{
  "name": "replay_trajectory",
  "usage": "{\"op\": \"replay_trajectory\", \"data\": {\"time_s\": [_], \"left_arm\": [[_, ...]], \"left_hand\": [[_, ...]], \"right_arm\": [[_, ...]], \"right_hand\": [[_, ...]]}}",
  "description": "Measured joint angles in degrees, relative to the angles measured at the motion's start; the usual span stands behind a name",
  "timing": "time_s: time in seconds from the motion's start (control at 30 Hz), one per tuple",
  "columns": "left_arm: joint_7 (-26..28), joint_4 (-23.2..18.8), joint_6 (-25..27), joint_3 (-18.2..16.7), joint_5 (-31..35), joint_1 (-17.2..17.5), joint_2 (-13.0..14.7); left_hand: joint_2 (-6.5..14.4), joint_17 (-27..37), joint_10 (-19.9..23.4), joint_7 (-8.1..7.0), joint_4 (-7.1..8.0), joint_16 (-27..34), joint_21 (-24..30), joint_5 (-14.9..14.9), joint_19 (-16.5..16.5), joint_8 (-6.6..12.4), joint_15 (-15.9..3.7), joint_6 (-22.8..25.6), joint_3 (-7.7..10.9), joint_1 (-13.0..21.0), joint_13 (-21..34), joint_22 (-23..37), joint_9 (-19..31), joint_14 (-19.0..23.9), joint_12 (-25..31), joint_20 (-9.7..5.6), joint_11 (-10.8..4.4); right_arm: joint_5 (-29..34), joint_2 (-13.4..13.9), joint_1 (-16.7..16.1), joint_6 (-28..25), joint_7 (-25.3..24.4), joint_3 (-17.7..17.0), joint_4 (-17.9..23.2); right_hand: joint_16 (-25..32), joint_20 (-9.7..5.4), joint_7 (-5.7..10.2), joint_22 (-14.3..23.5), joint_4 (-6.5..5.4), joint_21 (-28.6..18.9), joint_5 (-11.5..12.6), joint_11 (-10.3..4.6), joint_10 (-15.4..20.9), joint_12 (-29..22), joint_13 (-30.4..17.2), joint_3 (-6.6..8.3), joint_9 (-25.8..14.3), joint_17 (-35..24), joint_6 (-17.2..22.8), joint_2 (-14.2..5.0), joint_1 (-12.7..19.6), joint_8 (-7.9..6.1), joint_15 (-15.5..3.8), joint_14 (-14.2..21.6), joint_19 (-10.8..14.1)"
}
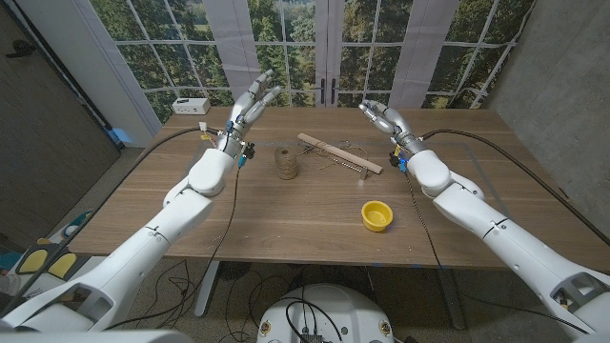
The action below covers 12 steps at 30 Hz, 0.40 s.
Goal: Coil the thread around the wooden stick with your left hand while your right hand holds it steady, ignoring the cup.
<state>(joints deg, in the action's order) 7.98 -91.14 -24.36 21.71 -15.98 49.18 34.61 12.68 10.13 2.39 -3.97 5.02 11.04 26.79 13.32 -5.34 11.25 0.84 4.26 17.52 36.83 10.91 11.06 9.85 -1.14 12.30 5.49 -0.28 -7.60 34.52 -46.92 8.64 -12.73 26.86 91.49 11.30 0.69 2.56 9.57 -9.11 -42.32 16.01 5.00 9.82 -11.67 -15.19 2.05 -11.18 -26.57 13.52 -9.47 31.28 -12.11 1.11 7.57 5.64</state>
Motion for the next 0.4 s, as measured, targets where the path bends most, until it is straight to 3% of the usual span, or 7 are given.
{"op": "replay_trajectory", "data": {"time_s": [0.13, 0.27, 0.4], "left_arm": [[-2.68, 1.33, -1.8, -0.53, -2.87, -0.14, -0.24], [-4.24, 1.94, -2.62, -1.06, -4.61, 0.01, -0.11], [-5.13, 2.12, -2.97, -1.83, -5.93, 0.98, 0.46]], "left_hand": [[-0.09, 0.16, 1.0, 1.26, 2.75, 0.0, 0.0, 0.52, 0.38, 0.0, -0.03, 1.19, 2.65, -1.91, -0.26, 0.27, 0.0, 0.6, 0.22, -1.19, 0.18], [0.16, 0.11, 2.02, 3.56, 5.14, 0.0, 0.1, 1.47, 0.71, -0.24, -0.28, 1.82, 4.87, -3.67, -0.26, 0.28, 0.01, 1.16, 0.23, -2.14, -0.02], [0.07, -0.01, 2.56, 4.5, 5.64, 0.0, 0.35, 1.76, 0.74, -0.46, -0.13, 1.81, 6.75, -3.86, -0.26, 0.28, 0.01, 1.32, 0.23, -2.78, -0.12]], "right_arm": [[-2.39, -0.78, -0.62, 4.41, 0.13, -1.01, -1.51], [-3.73, -1.37, -1.32, 6.82, -0.12, -1.86, -2.04], [-3.99, -1.74, -2.4, 7.57, -1.51, -2.44, -1.1]], "right_hand": [[0.33, -0.2, -0.31, 0.0, -0.23, 0.0, 0.0, -0.1, 0.55, 0.0, 0.39, -0.23, 0.0, 0.65, 0.31, -0.43, -1.08, 0.0, -0.41, 0.41, 0.85], [0.44, -0.9, -0.32, 0.0, -0.43, 0.0, 0.0, -0.08, 1.15, 0.0, 0.83, -0.02, 0.0, 1.17, 0.32, -1.17, -2.1, 0.0, -0.52, 0.96, 1.55], [0.44, -1.01, -0.51, 0.0, -0.63, 0.0, 0.0, 0.12, 1.55, -0.24, 1.09, 0.18, 0.0, 1.4, 0.51, -1.47, -2.4, 0.0, -0.4, 1.45, 2.06]]}}
